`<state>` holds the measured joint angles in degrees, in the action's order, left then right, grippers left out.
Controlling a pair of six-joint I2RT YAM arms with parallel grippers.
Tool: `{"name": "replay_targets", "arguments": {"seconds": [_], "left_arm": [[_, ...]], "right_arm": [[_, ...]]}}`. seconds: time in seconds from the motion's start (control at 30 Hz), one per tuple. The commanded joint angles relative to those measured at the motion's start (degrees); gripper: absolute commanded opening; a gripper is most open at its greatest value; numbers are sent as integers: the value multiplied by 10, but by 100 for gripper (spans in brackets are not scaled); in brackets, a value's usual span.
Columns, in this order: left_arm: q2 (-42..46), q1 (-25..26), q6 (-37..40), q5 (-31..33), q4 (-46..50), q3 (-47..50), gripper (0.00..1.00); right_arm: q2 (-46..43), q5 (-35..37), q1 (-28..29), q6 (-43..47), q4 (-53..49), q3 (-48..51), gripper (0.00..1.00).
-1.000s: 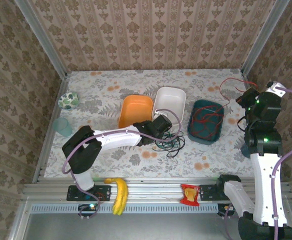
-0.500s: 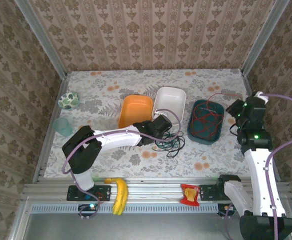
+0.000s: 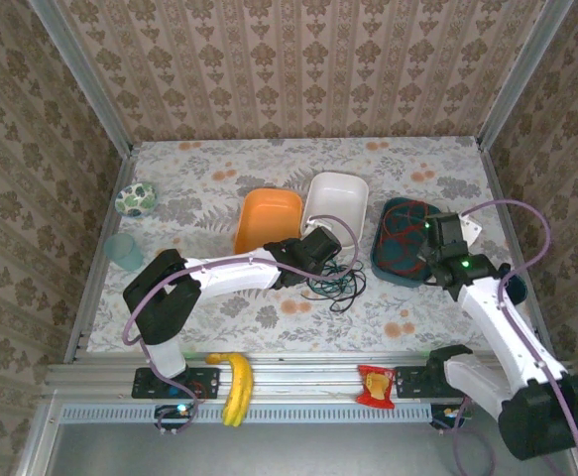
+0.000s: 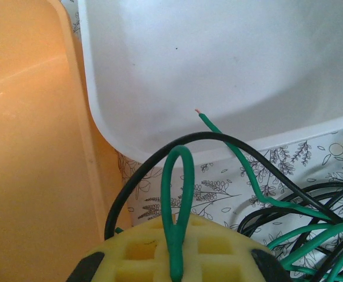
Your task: Untangle the cables
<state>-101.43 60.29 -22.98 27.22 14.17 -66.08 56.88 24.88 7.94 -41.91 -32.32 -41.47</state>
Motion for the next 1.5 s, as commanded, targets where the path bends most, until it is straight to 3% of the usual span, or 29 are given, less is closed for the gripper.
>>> {"name": "replay_targets", "arguments": {"seconds": [0.0, 0.57, 0.63, 0.8, 0.93, 1.2, 1.47], "left_arm": [[-8, -1, -4, 2, 15, -14, 0], [2, 18, 37, -2, -38, -7, 0], [3, 19, 40, 0, -39, -6, 0], [7, 21, 42, 6, -47, 0, 0], [7, 21, 42, 10, -49, 0, 0], [13, 22, 42, 14, -63, 9, 0], [11, 22, 43, 15, -63, 7, 0]], "right_arm": [[31, 4, 3, -30, 36, 7, 0], [219, -154, 3, 22, 90, -35, 3], [211, -151, 3, 22, 91, -36, 6], [160, -119, 3, 20, 97, -28, 33], [119, -91, 3, 21, 88, -25, 48], [40, -70, 12, 37, 98, 3, 51], [15, -270, 130, 120, 162, 62, 51]]}}
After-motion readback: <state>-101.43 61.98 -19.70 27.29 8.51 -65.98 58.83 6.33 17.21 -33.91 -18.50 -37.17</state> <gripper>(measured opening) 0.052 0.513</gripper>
